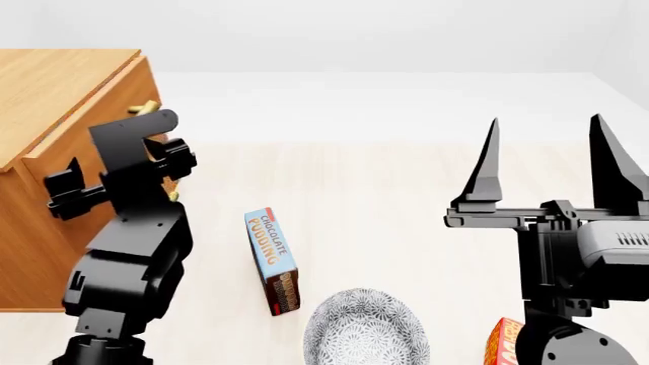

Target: Put the butter at the front in the top drawer of the cabinet and close it.

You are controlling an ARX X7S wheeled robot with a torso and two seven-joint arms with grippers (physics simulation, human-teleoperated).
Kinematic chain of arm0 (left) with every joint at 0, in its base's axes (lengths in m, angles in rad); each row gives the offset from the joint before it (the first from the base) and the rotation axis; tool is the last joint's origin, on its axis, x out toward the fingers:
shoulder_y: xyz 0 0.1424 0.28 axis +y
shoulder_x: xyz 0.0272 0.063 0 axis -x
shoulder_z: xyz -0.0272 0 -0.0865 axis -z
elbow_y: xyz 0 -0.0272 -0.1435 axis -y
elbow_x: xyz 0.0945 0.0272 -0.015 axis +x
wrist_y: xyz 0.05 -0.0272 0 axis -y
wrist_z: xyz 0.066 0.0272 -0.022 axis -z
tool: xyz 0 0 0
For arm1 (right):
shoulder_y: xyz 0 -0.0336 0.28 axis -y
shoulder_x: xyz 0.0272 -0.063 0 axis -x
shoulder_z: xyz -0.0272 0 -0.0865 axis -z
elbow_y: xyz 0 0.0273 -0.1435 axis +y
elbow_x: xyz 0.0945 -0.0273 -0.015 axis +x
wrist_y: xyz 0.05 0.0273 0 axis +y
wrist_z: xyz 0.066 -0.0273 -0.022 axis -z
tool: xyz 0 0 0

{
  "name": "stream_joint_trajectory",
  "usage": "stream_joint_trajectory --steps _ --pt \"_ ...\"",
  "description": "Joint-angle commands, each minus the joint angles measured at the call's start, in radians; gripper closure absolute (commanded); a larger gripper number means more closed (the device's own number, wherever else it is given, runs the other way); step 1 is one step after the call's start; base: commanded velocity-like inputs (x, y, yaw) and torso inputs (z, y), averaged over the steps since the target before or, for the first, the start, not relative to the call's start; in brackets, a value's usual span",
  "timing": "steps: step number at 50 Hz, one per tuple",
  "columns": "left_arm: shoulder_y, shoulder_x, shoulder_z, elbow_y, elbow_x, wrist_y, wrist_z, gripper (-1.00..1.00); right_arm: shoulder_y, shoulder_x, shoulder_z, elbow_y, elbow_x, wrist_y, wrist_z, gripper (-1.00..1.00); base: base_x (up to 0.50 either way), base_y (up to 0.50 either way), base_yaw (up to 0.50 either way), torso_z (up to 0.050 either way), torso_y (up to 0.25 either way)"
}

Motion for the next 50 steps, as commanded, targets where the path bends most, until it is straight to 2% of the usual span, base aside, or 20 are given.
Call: stream_joint_trajectory --steps 1,27,36,50 --pt "-0.031 -0.011 -0.022 -0.08 0.023 0.019 -0.029 -1.0 -0.005 0.005 0.002 -0.001 0.003 -0.003 0.001 -1.0 0.0 0.0 0.0 0.0 0.0" --pt "-0.084 -0.013 -0.047 -0.177 0.033 0.047 -0.067 -1.0 -0.015 0.01 0.004 0.005 0.01 -0.015 0.004 -1.0 0.0 0.0 0.0 0.0 0.0" --pt "-0.057 -0.015 -0.048 -0.123 0.014 0.034 -0.056 -1.0 -0.002 0.006 -0.005 0.014 0.006 -0.011 0.006 -1.0 0.0 0.0 0.0 0.0 0.0" --pt "0.035 -0.041 -0.03 0.1 -0.112 0.086 0.14 -1.0 -0.002 0.009 -0.008 0.011 0.006 -0.009 0.009 -1.0 0.0 0.0 0.0 0.0 0.0"
